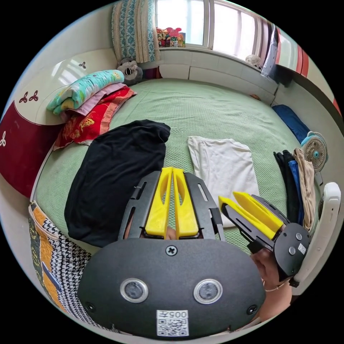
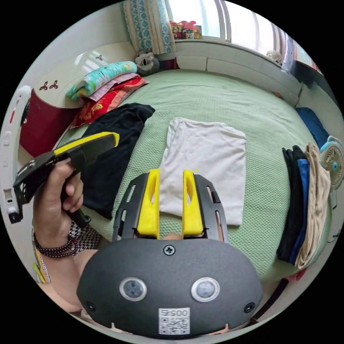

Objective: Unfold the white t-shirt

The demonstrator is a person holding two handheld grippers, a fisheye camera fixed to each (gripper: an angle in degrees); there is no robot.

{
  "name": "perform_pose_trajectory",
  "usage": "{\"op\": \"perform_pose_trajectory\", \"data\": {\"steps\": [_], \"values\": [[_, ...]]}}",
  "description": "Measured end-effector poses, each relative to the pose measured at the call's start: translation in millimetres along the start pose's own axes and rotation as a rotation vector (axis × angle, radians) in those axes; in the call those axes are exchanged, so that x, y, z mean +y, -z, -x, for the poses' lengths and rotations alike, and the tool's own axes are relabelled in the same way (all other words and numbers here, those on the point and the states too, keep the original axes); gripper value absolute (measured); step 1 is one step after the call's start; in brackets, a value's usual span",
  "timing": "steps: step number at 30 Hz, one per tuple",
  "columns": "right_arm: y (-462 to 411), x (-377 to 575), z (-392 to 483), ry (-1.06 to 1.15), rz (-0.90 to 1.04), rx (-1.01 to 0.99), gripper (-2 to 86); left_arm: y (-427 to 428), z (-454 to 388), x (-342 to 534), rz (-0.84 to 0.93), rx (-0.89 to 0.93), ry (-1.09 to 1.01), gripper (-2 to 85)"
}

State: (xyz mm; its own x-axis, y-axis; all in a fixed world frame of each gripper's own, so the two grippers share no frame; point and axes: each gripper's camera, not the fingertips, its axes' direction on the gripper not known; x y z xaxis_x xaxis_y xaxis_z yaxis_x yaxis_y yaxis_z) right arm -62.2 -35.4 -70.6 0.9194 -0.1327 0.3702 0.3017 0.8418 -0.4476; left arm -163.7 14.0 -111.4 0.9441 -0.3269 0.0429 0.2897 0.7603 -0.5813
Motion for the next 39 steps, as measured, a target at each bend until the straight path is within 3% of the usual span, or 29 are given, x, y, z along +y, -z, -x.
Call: {"op": "perform_pose_trajectory", "data": {"steps": [10,18,29,39], "values": [[-46.1,-24.3,12.2,0.02,0.039,-0.055,11.0,9.2,31.9,-10.8,0.002,-0.02,0.02,-0.5],[-89.1,-45.8,16.5,0.023,0.09,0.062,10.7,10.0,54.0,-20.4,0.009,0.016,0.041,-0.6],[-95.2,-52.5,-6.6,-0.037,0.069,0.053,-0.7,5.1,75.0,-37.0,0.035,0.078,0.067,-0.6],[-107.5,-47.7,-10.4,-0.033,0.093,0.001,4.4,-1.0,68.9,-45.3,0.049,0.036,0.016,-0.7]]}}
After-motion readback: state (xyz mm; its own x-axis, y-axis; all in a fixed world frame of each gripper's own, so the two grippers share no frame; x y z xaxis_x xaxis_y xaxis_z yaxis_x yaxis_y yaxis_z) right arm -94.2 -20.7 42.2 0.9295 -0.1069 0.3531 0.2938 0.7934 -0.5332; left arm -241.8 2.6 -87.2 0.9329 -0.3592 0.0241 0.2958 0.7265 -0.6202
